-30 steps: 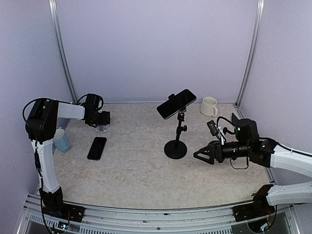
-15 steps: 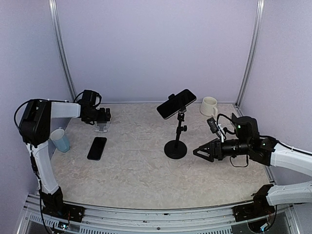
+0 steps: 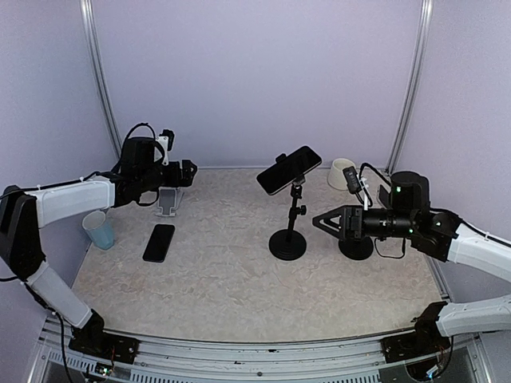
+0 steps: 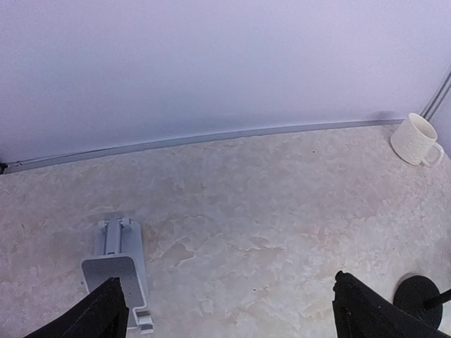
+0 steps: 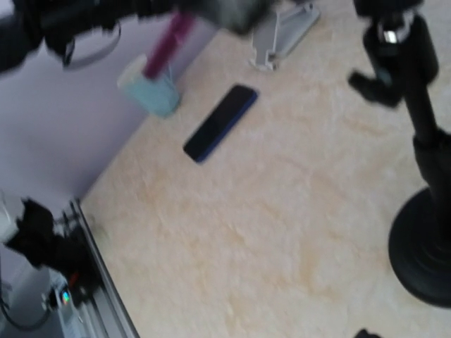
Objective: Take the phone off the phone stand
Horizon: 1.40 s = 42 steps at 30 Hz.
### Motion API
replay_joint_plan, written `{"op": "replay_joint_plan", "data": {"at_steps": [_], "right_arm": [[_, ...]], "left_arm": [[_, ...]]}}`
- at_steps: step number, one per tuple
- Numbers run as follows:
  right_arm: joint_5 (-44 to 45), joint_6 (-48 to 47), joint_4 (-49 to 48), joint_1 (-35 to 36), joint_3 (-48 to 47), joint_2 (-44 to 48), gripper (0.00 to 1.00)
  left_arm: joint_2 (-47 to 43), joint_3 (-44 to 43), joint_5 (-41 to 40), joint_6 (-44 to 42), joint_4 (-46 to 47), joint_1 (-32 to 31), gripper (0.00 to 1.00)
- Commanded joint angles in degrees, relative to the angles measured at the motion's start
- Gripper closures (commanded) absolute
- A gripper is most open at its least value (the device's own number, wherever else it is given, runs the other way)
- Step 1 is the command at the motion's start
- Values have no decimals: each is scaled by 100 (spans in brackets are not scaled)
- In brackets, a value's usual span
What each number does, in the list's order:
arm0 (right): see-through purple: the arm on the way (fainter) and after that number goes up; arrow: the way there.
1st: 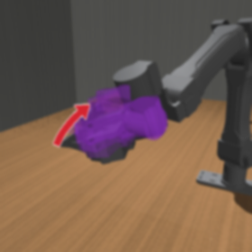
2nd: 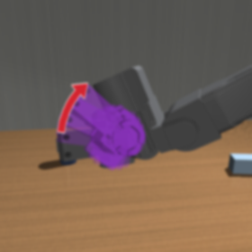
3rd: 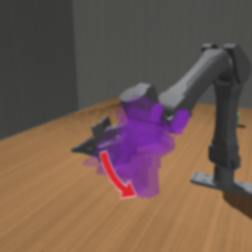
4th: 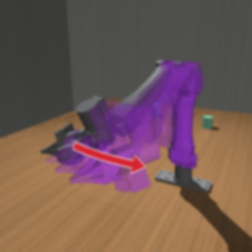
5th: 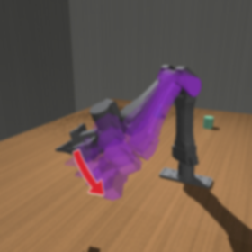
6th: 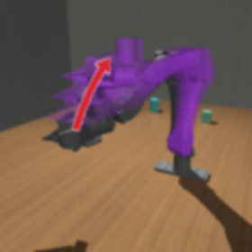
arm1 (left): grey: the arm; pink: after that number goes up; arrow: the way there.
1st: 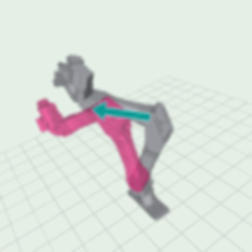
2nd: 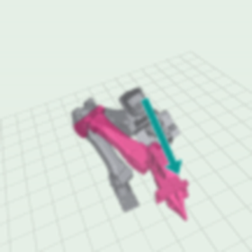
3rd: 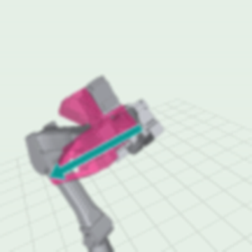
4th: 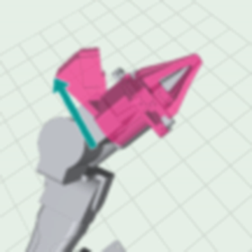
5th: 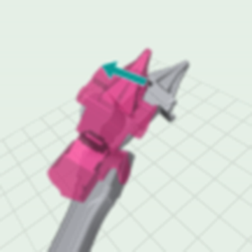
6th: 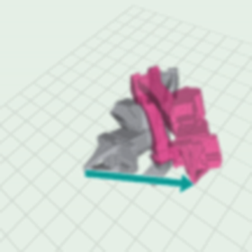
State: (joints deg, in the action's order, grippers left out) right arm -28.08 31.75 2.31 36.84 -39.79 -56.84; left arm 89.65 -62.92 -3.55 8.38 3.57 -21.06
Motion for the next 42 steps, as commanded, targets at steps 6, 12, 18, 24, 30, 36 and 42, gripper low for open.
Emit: {"op": "replay_joint_plan", "data": {"at_steps": [6,12,18,24,30,36,42], "right_arm": [[757,1199,-365,293,-701,-239,22],[1081,1638,-424,403,-1144,-658,23],[1574,1916,-275,455,-1399,-899,24],[1733,2261,-449,490,-1524,-1174,26],[1796,2434,-590,517,-1655,-1475,32],[1852,2479,-682,517,-1797,-1707,40],[1882,2523,-720,517,-1917,-1871,47]], "left_arm": [[-728,454,-754,-221,754,-865,1],[-1134,733,-1075,-318,1029,-1252,1],[-1442,887,-1185,-353,1025,-1377,1],[-1645,1015,-1316,-354,1103,-1453,1],[-1751,1039,-1365,-381,1128,-1471,1],[-1814,1125,-1361,-388,1160,-1503,1],[-1811,1202,-1367,-405,1165,-1563,1]]}}
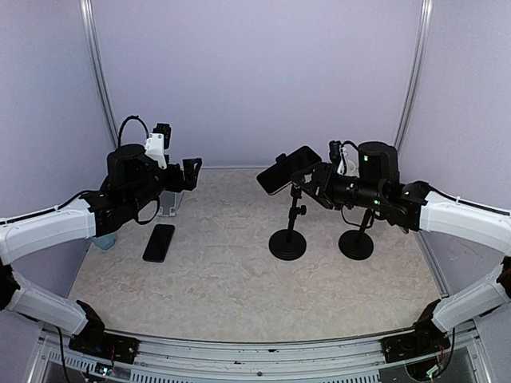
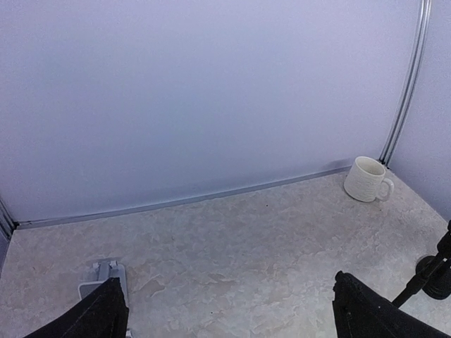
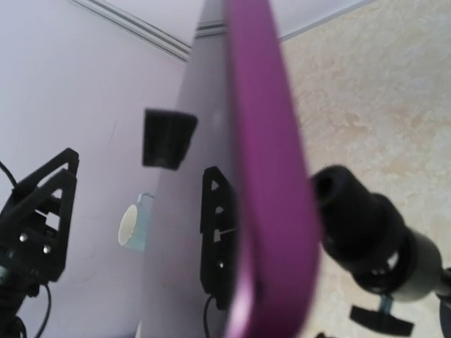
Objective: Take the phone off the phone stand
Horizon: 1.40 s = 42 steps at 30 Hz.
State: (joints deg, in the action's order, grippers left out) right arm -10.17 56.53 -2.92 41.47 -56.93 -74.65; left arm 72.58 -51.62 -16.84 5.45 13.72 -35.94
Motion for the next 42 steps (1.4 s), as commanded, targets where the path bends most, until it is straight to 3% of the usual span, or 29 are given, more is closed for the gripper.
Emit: {"op": "replay_joint_plan", "data": {"at_steps": [1,25,29,34,42], "right_arm": [[103,67,-200,54,-209,-99,48],[219,-33,64,46,-12,-110,78],[185,-192,115,45,75,-95,82],[198,-532,252,36,141,-63,88],[-45,-1080,159,27,200,-38,98]], "left_arm": [[-97,73,-57,-126,147,-94,1],[-288,75,36,-185,-41,-242,1],[-266,8,324,-222,-120,-326,1],[-168,-33,1432,-278,-88,-460,1],[800,-907,2102,-584,-646,-1134,1]]}}
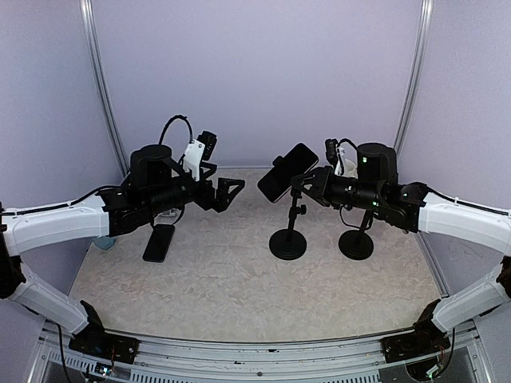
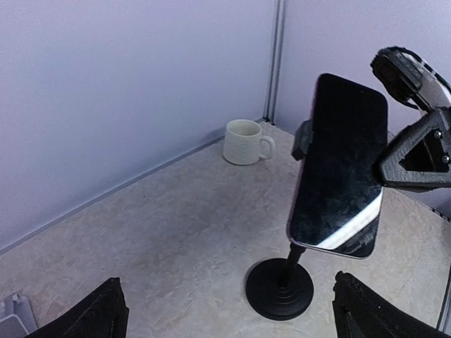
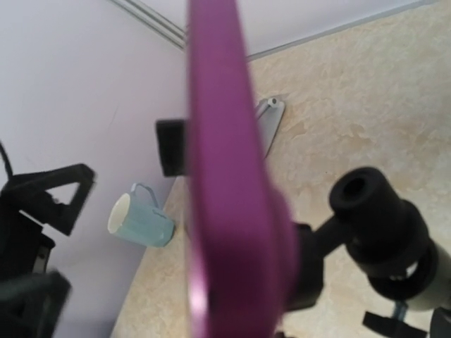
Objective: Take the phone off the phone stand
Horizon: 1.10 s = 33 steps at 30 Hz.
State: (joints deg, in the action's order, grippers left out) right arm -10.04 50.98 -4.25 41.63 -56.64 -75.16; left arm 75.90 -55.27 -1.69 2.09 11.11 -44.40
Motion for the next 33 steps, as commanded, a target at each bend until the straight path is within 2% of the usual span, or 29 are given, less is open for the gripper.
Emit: {"op": "replay_joint_plan", "data": {"at_steps": [1,6,15,26,29,33], "right_arm": [[-123,-563,255,10,163,3,99],[-379,-730,230,3,69,-75,100],[-505,-800,255,-5,10,-65,100],[-744,-765,153,-5,3,-125,100],[-833,-773,132,-13,-36,-165,100],[-1007,-819,106,-14,-178,-204,100]], "left_arm": [[601,-662,610,-297,-447,-375,1],[1205,-1307,708,-493,-735,-657,1],[2041,-2272,779,-833,-1370,-755,1],[2484,-2839,447,-952,-1593,-875,2],[2565,-2971,254,-938,-1647,-877,7],[2578,-3115,-122,-865,-1827,-886,22]]}}
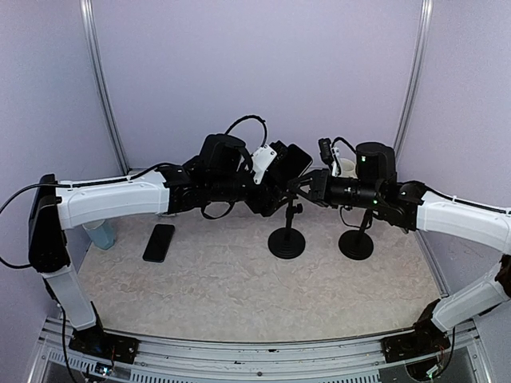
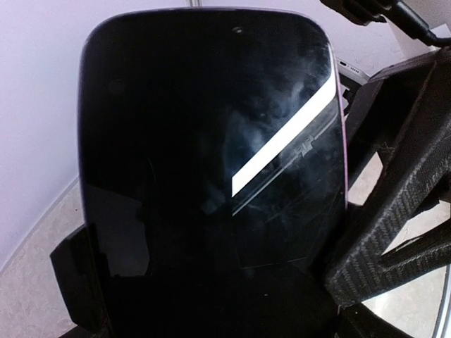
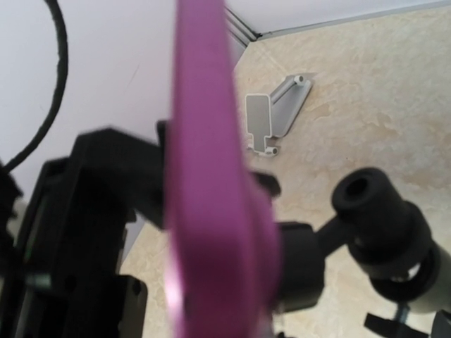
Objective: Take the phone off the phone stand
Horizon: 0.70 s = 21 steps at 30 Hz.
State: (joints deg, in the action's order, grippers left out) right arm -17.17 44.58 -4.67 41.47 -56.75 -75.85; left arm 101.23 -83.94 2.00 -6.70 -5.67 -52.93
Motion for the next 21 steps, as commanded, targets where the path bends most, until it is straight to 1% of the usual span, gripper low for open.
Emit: {"op": "replay_joint_plan", "data": {"at_steps": [1,6,11,17,21], "right_arm": [[-397,-173,119,1,-208,-154,100],[-758,-10,135,1,-521,-289,100],[-977,143,138,10,-648,-290,100],[-1176,270,100,19,-529,-286,100],[-1180,282,76,32,-373,-233,100]], "left_arm": [[-17,-195,-572,54,-127,-34,24],[-594,270,-798,246,109,-59,35],[-1052,501,-1202,458,77,-60,44],[-1127,543,-1538,592,-133,-51,52],[-1154,642,-1748,827,-129,6,57]]}}
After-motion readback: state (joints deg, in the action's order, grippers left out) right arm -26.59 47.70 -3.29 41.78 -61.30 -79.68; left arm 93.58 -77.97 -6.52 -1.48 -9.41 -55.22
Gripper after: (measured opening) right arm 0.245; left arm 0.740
